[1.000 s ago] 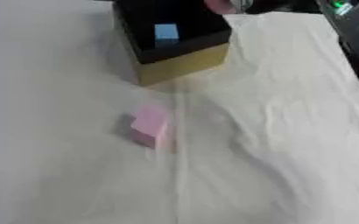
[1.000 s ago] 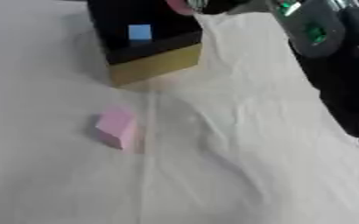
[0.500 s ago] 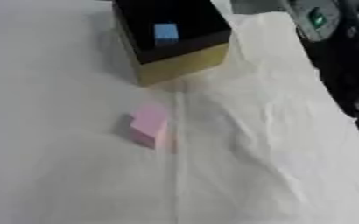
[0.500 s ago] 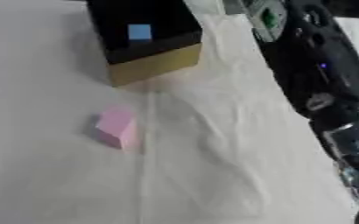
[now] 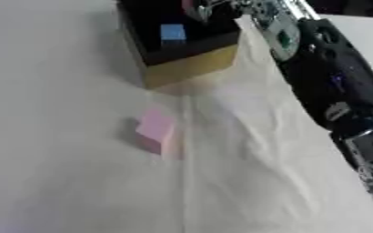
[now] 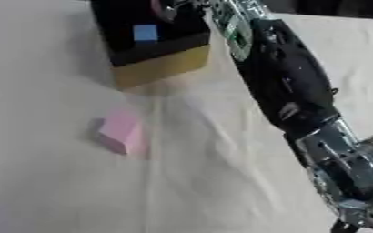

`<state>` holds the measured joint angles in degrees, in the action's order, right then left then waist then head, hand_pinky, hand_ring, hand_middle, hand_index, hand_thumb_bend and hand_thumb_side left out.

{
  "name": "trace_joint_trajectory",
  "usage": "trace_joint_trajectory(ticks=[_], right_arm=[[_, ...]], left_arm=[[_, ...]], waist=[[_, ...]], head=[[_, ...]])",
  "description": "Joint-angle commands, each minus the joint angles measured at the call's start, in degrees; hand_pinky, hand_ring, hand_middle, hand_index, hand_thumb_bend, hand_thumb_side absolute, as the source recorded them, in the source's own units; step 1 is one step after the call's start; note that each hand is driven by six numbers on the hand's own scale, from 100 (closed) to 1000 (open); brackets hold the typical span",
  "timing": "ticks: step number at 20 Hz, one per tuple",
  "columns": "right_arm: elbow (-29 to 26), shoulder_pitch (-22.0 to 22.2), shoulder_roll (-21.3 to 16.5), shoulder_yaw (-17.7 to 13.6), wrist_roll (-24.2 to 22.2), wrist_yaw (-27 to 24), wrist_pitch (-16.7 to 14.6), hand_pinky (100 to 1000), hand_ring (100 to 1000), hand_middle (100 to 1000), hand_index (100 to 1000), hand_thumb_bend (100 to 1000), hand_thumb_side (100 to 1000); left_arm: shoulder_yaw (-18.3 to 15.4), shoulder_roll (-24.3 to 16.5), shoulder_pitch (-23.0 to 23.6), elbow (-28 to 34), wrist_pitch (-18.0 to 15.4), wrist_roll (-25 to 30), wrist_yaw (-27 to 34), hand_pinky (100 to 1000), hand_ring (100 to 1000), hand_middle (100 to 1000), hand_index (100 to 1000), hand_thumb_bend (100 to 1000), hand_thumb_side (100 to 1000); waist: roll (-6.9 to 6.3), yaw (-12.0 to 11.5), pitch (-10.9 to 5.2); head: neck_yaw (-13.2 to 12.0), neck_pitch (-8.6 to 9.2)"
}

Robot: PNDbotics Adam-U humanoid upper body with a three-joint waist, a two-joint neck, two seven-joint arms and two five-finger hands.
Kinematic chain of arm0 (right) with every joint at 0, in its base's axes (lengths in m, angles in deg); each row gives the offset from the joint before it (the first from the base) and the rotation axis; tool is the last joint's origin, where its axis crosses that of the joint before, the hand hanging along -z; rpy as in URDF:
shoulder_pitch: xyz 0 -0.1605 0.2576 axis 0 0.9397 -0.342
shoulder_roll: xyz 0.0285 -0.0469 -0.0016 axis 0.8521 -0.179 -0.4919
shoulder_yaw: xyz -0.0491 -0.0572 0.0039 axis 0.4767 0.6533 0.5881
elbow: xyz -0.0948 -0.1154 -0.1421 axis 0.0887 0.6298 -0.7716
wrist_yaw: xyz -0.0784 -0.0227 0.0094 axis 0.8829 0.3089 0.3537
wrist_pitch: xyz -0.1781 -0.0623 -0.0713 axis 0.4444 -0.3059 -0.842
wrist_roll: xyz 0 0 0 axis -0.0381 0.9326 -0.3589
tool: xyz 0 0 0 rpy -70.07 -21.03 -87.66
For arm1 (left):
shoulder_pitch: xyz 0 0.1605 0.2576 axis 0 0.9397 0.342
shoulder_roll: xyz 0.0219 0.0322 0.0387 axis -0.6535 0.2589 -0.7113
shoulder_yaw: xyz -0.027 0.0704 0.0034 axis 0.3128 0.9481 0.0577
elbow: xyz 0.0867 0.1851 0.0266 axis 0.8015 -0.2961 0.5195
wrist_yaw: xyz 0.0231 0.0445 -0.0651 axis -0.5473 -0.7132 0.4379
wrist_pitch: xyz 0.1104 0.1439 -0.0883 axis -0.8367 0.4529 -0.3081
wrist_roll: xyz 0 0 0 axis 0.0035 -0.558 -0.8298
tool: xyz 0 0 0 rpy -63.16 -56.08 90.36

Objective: Pick up objects on the table and place them in the box.

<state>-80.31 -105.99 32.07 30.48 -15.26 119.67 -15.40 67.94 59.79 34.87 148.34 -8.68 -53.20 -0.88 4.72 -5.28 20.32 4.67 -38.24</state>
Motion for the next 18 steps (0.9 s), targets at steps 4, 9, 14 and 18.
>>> trace_joint_trajectory(ticks=[4, 9, 14, 18], right_arm=[[2.8, -1.1, 0.5, -1.3, 0.7, 3.5, -0.6, 779, 796, 686, 731, 177, 333], [1.7, -1.5, 0.1, -1.4, -0.4, 7.3, -0.7, 845, 891, 848, 881, 387, 469], [-1.3, -1.8, -0.5, -1.6, -1.3, 8.9, 0.3, 848, 894, 853, 886, 413, 500], [-3.8, -2.0, -1.0, -1.5, -1.9, 7.5, 0.5, 848, 893, 850, 884, 402, 508]], left_arm=[[-0.2, -1.1, -0.7, 1.0, -0.1, 0.3, 0.4, 750, 642, 727, 863, 101, 946], [-0.2, -1.1, -0.7, 1.0, -0.2, 0.3, 0.4, 750, 644, 728, 863, 101, 945], [-0.1, -1.2, -0.6, 1.0, -0.2, 0.4, 0.5, 750, 645, 728, 864, 102, 945], [-0.2, -1.3, -0.6, 1.0, -0.2, 0.5, 0.5, 750, 645, 728, 863, 102, 945]], waist=[[-0.4, -0.3, -1.23], [-0.53, 0.0, -1.33], [-0.66, 0.3, -1.51], [-0.8, 0.6, -1.74]], head=[[0.3, 0.23], [0.2, 0.05], [0.1, -0.04], [-0.1, -0.02]])
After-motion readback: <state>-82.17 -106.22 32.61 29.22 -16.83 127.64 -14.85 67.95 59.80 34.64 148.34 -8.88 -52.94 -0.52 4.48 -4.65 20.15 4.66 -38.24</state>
